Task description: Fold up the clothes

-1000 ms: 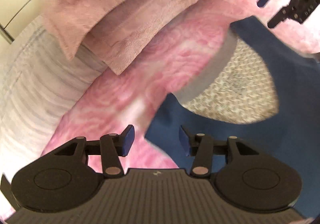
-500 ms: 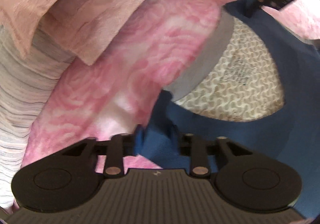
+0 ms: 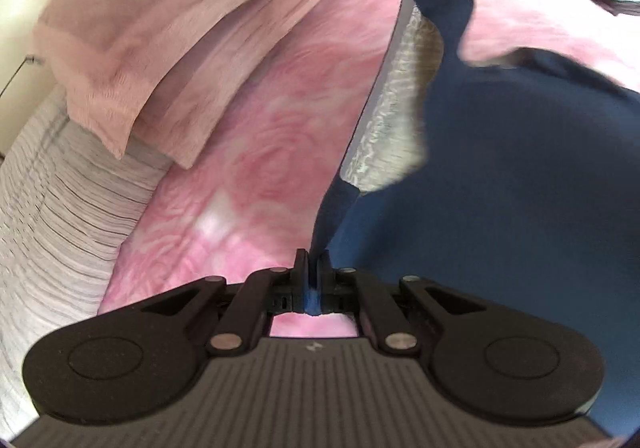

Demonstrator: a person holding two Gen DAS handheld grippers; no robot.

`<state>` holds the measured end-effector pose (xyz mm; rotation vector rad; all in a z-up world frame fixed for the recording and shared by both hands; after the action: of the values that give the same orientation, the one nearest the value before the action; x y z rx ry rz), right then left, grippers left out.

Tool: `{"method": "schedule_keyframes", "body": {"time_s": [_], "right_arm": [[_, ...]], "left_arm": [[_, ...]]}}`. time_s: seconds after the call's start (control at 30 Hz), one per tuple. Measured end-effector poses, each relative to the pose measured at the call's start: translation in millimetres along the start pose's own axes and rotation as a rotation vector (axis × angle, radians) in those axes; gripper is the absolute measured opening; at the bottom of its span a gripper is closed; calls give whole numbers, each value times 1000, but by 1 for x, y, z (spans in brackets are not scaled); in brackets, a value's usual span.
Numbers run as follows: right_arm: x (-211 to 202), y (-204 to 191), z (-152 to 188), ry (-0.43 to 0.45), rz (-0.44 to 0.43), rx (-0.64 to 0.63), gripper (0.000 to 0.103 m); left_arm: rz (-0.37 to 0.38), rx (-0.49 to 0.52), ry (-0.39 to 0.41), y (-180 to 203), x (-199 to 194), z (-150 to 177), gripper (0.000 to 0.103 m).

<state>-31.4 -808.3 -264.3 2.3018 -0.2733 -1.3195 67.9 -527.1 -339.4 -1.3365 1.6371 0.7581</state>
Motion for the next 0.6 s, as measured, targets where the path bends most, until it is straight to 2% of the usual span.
{"method": "schedule_keyframes", "body": {"time_s": [0.07, 0.13, 0.33, 0.43, 0.6], "right_arm": [[-43, -25, 11, 23, 1, -74, 1], [-84, -52, 30, 12, -17, -68, 1], [-183, -152, 90, -31, -112, -134, 1], [-218, -201, 121, -49, -154, -176, 1], [-251, -264, 170, -42, -191, -234, 1]], "left_arm": [[5, 42, 15, 32, -24, 7, 1], [21, 89, 15, 70, -44, 17, 1], [101, 224, -65, 207, -76, 67, 1], [132, 193, -94, 265, -77, 89, 1], [124, 121, -153, 340, -64, 113, 1]]}}
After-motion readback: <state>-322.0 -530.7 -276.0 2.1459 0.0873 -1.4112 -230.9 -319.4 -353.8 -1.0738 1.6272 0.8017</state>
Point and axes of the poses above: each gripper's, at about its wrist camera, not at the fingertips, and x roughly the way its jaws point, y to its right, z to its underside, the point moved 6 cm from there along x, roughly the way its jaws point, and after that the axes turned 15 degrees about z, right-handed, at the moved point
